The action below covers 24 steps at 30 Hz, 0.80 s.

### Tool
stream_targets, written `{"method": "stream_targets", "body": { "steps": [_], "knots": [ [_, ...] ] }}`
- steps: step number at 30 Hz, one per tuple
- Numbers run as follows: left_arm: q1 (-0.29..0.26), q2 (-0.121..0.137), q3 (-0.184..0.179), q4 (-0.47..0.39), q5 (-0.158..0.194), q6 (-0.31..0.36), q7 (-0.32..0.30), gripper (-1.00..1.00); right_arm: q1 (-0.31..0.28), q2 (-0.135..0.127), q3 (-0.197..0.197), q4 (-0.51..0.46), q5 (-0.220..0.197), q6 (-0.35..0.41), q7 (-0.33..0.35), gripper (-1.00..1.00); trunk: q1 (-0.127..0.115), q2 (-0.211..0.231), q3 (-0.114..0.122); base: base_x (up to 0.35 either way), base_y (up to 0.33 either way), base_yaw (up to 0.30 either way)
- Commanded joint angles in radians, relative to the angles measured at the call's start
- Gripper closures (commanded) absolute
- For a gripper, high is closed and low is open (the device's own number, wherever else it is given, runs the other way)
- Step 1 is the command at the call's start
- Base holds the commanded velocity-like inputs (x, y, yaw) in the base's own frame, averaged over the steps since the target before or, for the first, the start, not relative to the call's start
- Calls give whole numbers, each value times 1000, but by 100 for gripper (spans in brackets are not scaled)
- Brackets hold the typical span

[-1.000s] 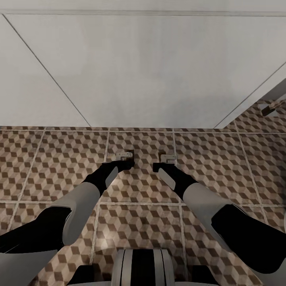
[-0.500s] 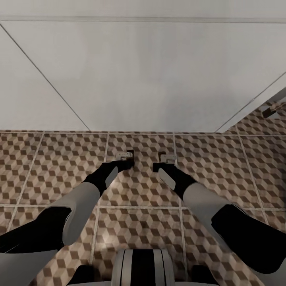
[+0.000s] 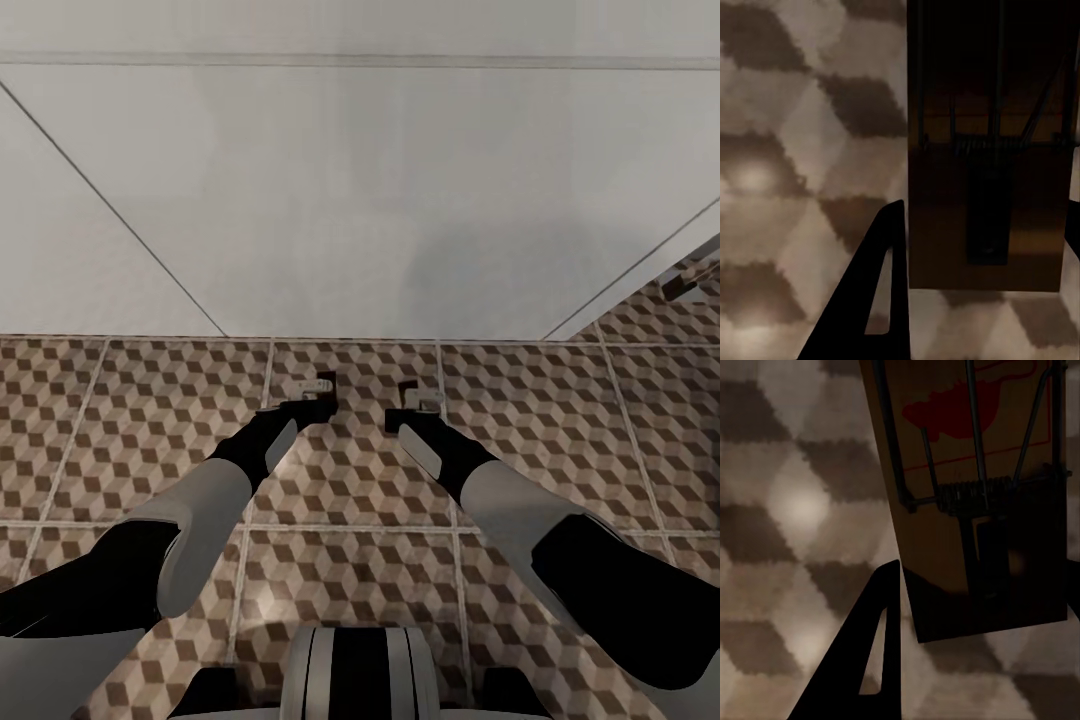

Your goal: Take the four mousetraps from the cabinet in the bathroom and place them on the bathroom floor. Make sure all four end up on the same floor surface, and ensure that at least two of them are either under or directly next to the same bathroom sink.

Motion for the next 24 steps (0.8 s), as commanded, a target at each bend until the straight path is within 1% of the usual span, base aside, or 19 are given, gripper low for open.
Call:
{"method": "stream_targets", "body": {
  "steps": [1,4,8,9,14,24],
  "knots": [
    [0,0,1,-1,5,5,2,100,-1,-1,9,-1,-7,1,-8,100,0,0,-1,0,0,0],
    [0,0,1,1,4,0,3,100,-1,0,11,1,-6,-10,-7,100,0,0,-1,0,0,0],
    [0,0,1,3,3,-30,4,100,-1,0,13,1,-6,-29,-6,100,0,0,-1,0,0,0],
    [0,0,1,9,3,-48,4,100,-1,0,13,2,-6,-37,-6,100,0,0,-1,0,0,0],
    [0,0,0,31,3,-76,4,100,-1,0,13,2,-5,-58,-6,100,0,0,-1,0,0,0],
    [0,0,-1,37,2,-87,4,100,-1,1,15,2,-4,-120,-4,100,0,0,-1,0,0,0]
  ]
}}
